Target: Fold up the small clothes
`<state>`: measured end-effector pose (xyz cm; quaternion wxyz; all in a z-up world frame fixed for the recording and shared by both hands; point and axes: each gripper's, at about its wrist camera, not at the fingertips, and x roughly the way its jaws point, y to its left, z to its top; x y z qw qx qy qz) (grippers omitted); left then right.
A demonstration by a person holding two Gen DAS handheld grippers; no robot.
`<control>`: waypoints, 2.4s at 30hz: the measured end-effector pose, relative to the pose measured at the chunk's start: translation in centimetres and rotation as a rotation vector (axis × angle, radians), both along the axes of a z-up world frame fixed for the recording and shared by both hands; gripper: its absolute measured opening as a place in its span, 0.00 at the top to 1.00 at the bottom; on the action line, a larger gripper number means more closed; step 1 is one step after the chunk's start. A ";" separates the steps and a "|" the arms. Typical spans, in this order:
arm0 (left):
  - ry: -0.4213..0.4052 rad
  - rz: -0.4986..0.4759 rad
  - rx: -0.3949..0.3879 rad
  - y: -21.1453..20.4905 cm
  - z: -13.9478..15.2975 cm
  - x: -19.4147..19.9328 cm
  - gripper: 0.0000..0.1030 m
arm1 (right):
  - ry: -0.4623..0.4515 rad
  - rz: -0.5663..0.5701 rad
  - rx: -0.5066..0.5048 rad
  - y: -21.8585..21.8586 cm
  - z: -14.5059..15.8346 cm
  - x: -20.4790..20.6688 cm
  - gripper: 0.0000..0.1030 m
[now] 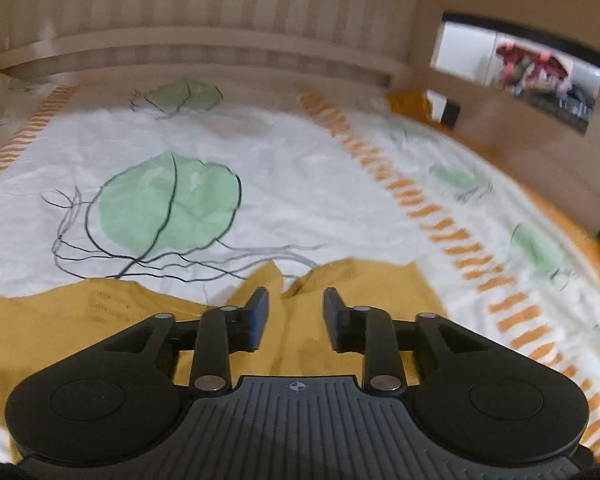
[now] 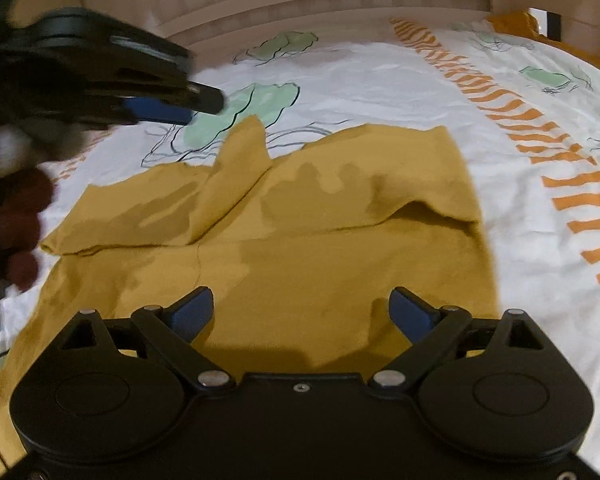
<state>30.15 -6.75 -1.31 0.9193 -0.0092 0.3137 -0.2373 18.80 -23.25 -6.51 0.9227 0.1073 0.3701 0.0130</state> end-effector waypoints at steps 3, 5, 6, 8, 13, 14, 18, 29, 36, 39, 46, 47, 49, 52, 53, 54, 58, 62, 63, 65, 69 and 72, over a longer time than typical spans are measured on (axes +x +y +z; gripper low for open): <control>-0.017 0.025 -0.012 1.8 0.7 -1.3 0.61 | -0.010 -0.008 0.002 -0.2 0.3 0.2 0.08; -0.020 0.057 -0.002 3.2 0.6 -2.1 0.59 | -0.015 -0.011 0.006 -0.6 0.4 0.4 0.08; -0.014 0.074 0.002 4.1 0.3 -2.5 0.59 | -0.019 -0.013 0.007 -0.7 0.5 0.6 0.08; 0.011 0.113 0.013 6.1 -0.6 -3.1 0.59 | -0.023 -0.014 0.001 -0.7 0.7 1.2 0.08; 0.088 0.234 0.062 10.6 -3.8 -3.9 0.59 | -0.048 0.002 -0.031 0.0 1.8 2.7 0.08; 0.114 0.261 0.072 11.3 -4.7 -3.9 0.59 | -0.057 0.010 -0.043 0.5 2.1 3.3 0.08; 0.215 0.322 0.101 13.1 -8.0 -3.7 0.59 | -0.082 0.064 -0.119 3.4 2.6 5.8 0.08; 0.164 0.323 0.138 12.6 -9.8 -4.1 0.57 | 0.031 0.143 -0.357 8.6 -1.4 11.6 0.34; 0.164 0.311 0.157 12.4 -10.2 -4.3 0.57 | 0.049 -0.128 -0.256 0.5 -0.2 9.3 0.34; 0.162 0.311 0.167 12.3 -10.2 -4.4 0.57 | 0.024 -0.151 -0.169 -2.5 0.6 8.1 0.34; 0.160 0.312 0.170 12.3 -10.2 -4.4 0.57 | -0.003 -0.048 -0.008 -4.5 0.9 8.0 0.37; 0.159 0.311 0.170 12.3 -10.2 -4.5 0.57 | 0.004 -0.043 0.001 -4.4 0.6 8.5 0.37; 0.158 0.311 0.171 12.3 -10.2 -4.4 0.57 | 0.009 -0.028 0.024 -4.3 0.2 8.9 0.40; 0.155 0.311 0.175 12.2 -10.2 -4.4 0.57 | -0.004 0.015 0.030 -3.6 -0.1 9.4 0.43; 0.154 0.312 0.176 12.2 -10.2 -4.4 0.57 | -0.015 0.025 0.026 -3.3 -0.1 9.6 0.44; 0.154 0.312 0.175 12.3 -10.2 -4.4 0.57 | -0.020 0.034 0.031 -3.0 -0.1 9.7 0.44; 0.155 0.311 0.175 12.3 -10.2 -4.5 0.57 | 0.035 0.045 0.050 -2.3 -1.4 10.9 0.50; 0.151 0.312 0.173 12.3 -10.3 -4.5 0.57 | 0.039 0.046 0.073 -2.1 -1.5 11.4 0.87; 0.150 0.312 0.172 12.4 -10.3 -4.6 0.57 | 0.039 0.058 0.071 -1.8 -1.2 11.4 0.87; 0.150 0.312 0.171 12.4 -10.3 -4.6 0.57 | 0.007 0.113 0.069 -1.0 0.3 11.2 0.88; 0.149 0.313 0.165 12.4 -10.2 -4.6 0.57 | -0.110 0.172 0.018 -0.6 5.1 9.7 0.88; 0.148 0.314 0.162 12.4 -10.2 -4.6 0.57 | -0.120 0.114 -0.010 -2.7 6.2 9.7 0.88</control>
